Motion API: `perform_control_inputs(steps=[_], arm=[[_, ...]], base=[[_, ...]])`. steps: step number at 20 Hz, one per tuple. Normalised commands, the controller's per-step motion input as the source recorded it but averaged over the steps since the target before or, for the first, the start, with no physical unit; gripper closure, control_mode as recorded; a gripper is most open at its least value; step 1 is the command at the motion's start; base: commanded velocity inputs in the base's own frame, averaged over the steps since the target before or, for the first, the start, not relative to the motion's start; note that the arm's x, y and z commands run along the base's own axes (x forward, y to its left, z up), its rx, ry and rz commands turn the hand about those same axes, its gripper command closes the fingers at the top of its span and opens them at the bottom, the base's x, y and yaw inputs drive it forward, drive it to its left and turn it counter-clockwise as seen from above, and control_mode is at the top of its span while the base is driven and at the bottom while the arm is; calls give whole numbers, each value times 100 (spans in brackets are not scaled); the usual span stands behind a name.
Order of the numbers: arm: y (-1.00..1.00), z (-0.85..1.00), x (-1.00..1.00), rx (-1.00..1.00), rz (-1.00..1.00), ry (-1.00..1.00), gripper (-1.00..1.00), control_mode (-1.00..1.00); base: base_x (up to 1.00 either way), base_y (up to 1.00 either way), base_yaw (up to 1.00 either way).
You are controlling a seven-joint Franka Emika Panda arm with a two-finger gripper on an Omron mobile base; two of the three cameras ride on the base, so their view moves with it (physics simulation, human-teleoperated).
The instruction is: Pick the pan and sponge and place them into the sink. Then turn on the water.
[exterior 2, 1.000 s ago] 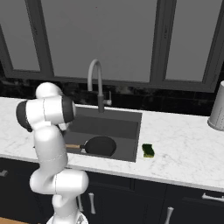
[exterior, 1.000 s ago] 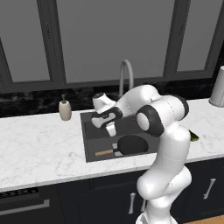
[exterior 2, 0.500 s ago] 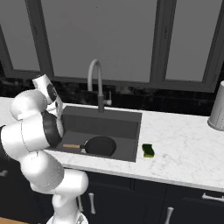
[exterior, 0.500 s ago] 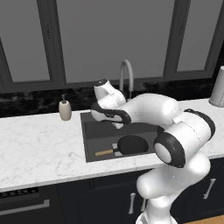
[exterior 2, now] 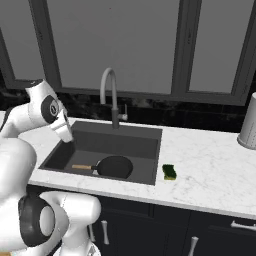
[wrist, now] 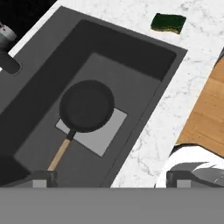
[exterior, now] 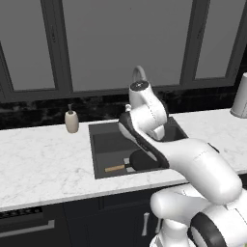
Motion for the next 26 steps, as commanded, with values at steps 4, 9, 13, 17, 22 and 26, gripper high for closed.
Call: perform_control_inputs(steps=[4,9,13,17,22,26], arm=[[-70,61,-78,0,19,-4,-100,-100],[-95,26,-10,1,31,0,-100,-100],[-98,0,0,0,37,1,-100,-100],[-98,0,-11,0,55,0,-100,-100],[-79,0,-5,-6,53,0,-100,-100],[-39,0,0,-20,25,5,-100,-100]], base=[[0,0,0],[0,0,0],[0,0,0],[0,0,0],[0,0,0],[0,0,0]])
